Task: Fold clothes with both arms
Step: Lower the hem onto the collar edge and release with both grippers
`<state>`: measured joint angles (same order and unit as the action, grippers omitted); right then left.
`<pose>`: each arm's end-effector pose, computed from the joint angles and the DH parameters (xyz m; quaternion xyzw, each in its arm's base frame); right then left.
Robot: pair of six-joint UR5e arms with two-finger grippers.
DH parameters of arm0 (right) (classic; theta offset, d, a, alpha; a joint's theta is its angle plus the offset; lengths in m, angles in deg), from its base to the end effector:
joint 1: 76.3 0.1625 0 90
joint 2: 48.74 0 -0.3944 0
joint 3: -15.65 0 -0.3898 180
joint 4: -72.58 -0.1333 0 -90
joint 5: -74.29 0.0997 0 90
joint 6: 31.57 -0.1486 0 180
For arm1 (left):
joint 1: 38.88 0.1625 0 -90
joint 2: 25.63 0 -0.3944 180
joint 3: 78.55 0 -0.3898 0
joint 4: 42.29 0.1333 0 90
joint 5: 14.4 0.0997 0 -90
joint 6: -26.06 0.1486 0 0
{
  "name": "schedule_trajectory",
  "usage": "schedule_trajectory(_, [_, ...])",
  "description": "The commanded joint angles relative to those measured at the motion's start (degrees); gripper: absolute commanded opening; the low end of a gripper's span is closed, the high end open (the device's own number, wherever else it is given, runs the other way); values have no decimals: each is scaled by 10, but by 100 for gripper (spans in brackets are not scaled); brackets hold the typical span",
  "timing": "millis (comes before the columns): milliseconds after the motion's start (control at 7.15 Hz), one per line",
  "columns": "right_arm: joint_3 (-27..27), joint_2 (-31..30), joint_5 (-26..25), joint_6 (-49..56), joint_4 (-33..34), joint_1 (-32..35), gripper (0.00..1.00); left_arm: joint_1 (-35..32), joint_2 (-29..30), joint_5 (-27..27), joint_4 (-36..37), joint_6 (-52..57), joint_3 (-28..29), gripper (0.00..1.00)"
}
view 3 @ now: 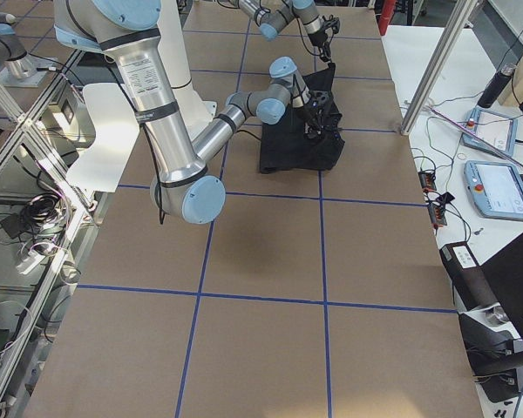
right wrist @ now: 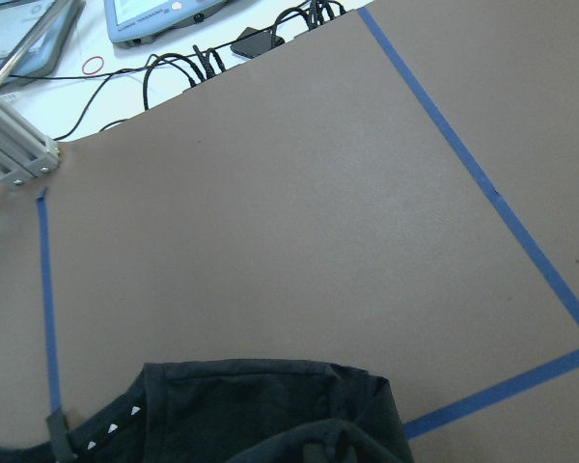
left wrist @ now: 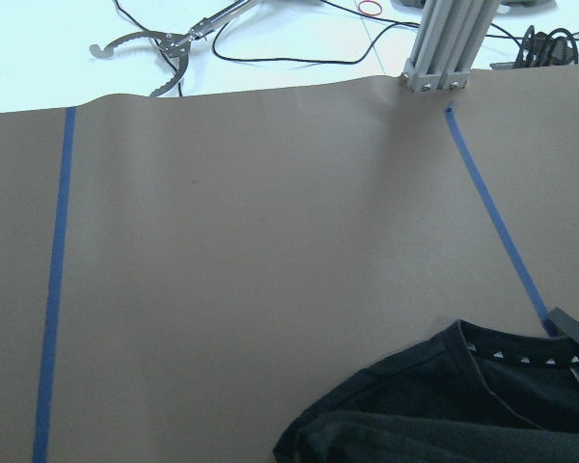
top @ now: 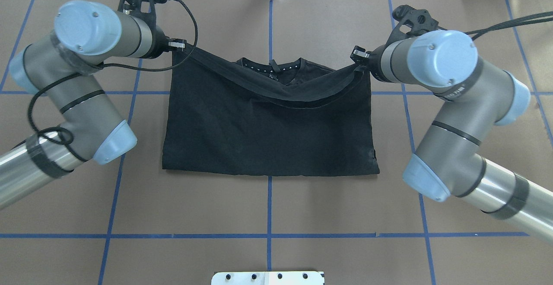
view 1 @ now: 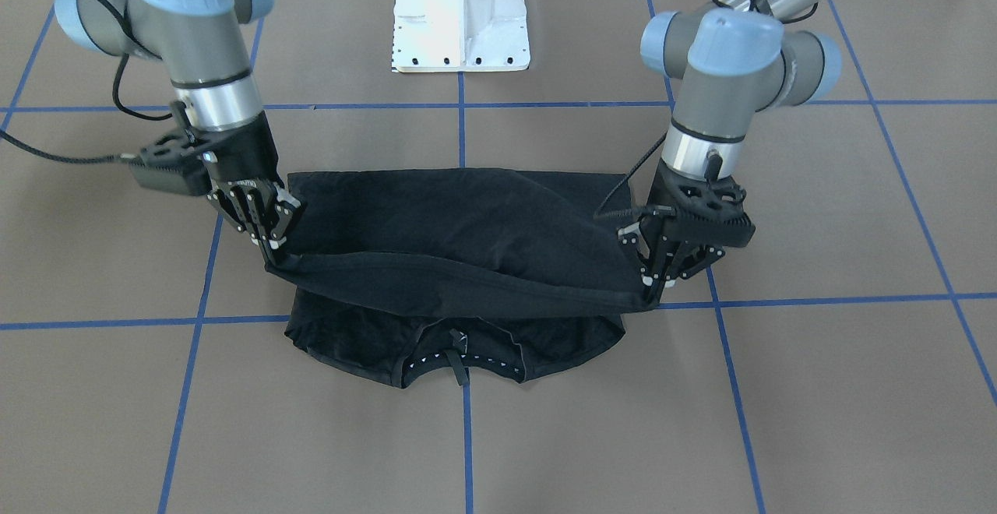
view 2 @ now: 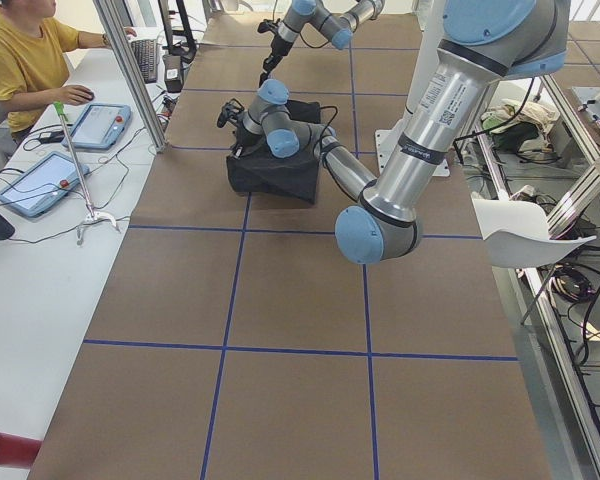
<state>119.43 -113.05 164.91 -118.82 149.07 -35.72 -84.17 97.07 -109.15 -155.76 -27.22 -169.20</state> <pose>-0.4084 -0.5232 0.2800 0.1602 -0.4163 0.2878 0.8475 0.4186 -0.5948 0.2777 0.2844 0.3827 -0.0460 0.8778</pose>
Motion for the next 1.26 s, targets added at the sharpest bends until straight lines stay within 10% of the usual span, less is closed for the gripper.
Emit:
schedule_trajectory(0, [-86,30,0,2,-6,0,0,-1,47,17,-47,43,119,0])
schedule_trajectory(700, [-111,22,1,83,-7,0,0,7,44,16,-105,74,182,0])
schedule_trajectory(839, [-110,23,1,84,-7,2,19,6,43,13,-111,78,180,33])
schedule_trajectory(979, [-108,18,1,93,-7,3,99,3,40,10,-144,100,178,99])
schedule_trajectory(1119, [-103,20,10,133,-6,18,100,2,20,8,-186,110,169,100])
